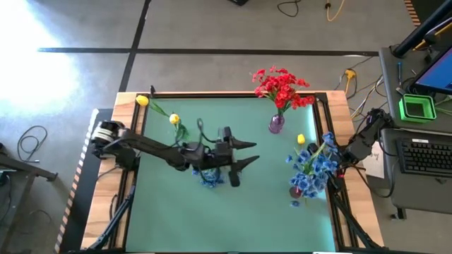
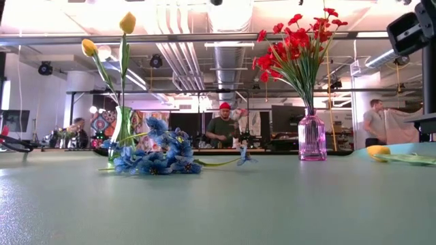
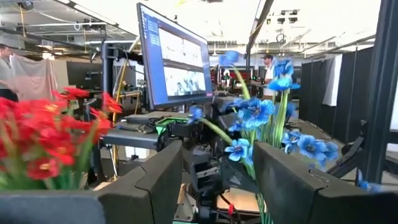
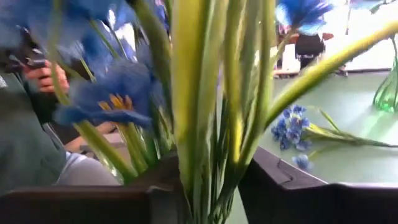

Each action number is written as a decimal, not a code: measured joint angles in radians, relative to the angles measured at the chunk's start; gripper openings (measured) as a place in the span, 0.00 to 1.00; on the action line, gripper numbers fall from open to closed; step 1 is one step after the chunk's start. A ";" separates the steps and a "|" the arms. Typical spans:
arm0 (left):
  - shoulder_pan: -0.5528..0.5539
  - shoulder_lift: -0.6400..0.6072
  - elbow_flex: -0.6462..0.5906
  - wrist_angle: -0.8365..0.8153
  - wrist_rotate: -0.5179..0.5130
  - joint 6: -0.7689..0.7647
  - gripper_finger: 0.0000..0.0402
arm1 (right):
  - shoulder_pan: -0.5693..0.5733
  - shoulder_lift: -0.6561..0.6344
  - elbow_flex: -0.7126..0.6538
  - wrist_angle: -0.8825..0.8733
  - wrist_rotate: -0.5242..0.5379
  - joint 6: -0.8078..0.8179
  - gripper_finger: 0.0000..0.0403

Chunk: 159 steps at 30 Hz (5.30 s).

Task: Sort flowers into vase by color
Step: Put the right blue flower into the red vase

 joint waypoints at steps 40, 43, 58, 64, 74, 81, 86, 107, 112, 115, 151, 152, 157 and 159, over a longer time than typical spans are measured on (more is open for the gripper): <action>0.105 0.473 0.616 -0.211 0.394 -0.053 0.68 | 0.000 0.001 0.000 -0.075 -0.025 0.112 0.44; 0.107 0.508 0.657 -0.228 0.406 -0.053 0.68 | 0.000 0.002 0.000 -0.075 -0.025 0.124 0.44; 0.116 0.623 0.904 -0.408 0.508 -0.031 0.67 | 0.000 0.017 0.001 -0.095 -0.025 0.139 0.44; 0.119 0.658 0.969 -0.519 0.531 -0.036 0.63 | 0.000 0.021 0.001 -0.097 -0.025 0.142 0.44; 0.120 0.660 1.002 -0.543 0.547 -0.027 0.62 | 0.000 0.021 0.001 -0.118 -0.025 0.191 0.44; 0.119 0.660 1.000 -0.541 0.561 0.017 0.46 | 0.000 0.021 0.001 -0.119 -0.025 0.207 0.44; 0.119 0.660 1.000 -0.544 0.562 0.018 0.27 | 0.000 0.021 0.039 -0.147 -0.026 0.230 0.44; 0.119 0.659 0.999 -0.616 0.586 0.044 0.03 | 0.000 0.021 0.066 -0.175 -0.138 0.508 0.44; 0.119 0.659 0.998 -0.620 0.586 0.045 0.03 | 0.000 0.021 0.066 -0.174 -0.113 0.559 0.44; 0.118 0.659 0.998 -0.621 0.613 0.045 0.03 | 0.000 0.021 0.066 -0.174 -0.111 0.605 0.44; 0.093 0.664 0.987 -0.635 0.628 0.116 0.03 | 0.000 0.024 0.101 -0.195 -0.114 0.597 0.44; 0.093 0.664 0.987 -0.634 0.628 0.116 0.03 | 0.000 0.024 0.102 -0.194 -0.119 0.592 0.44; 0.093 0.664 0.987 -0.635 0.628 0.116 0.03 | 0.000 0.029 0.102 -0.193 -0.111 0.557 0.45; 0.093 0.665 0.987 -0.636 0.628 0.117 0.03 | 0.000 0.029 0.101 -0.195 -0.108 0.570 0.47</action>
